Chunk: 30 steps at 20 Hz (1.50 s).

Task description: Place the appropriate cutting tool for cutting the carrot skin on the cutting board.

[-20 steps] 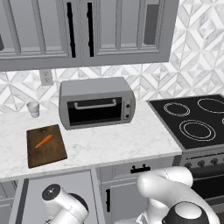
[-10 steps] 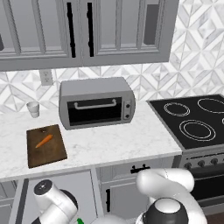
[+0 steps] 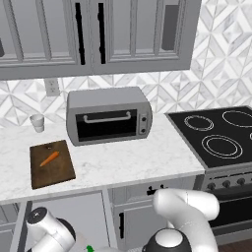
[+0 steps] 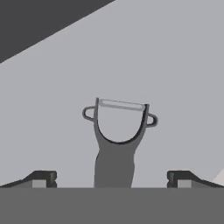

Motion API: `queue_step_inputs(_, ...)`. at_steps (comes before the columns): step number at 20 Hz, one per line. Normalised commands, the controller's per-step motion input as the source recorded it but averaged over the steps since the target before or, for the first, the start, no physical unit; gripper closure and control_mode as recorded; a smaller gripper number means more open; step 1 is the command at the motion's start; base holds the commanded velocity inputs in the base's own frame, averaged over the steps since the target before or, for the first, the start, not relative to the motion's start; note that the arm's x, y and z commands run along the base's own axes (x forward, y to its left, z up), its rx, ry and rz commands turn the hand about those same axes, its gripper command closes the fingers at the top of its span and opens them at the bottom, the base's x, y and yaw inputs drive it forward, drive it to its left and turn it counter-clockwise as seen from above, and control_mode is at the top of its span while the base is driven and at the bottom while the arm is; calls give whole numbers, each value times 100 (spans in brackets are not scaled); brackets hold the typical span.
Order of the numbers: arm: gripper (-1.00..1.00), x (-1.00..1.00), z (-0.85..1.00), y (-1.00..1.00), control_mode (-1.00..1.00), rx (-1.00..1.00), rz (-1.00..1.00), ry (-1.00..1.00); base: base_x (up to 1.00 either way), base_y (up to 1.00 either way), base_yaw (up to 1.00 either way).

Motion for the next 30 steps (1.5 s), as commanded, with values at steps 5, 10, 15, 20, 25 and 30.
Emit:
queue_step_inputs(5,-100,1,-23,0,-100,0,6,3,0,0,0)
queue_step_inputs(10,-100,-6,-23,0,-100,0,1,2,0,0,0)
queue_step_inputs(15,-100,-3,-20,0,-100,0,0,1,0,0,0)
queue_step_inputs(20,-100,0,-13,0,-100,0,-2,3,0,0,0)
queue_step_inputs(25,-100,0,-8,-1,-100,-1,-7,7,0,0,0)
queue_step_inputs(30,-100,0,-25,0,-100,-1,-4,5,0,0,0)
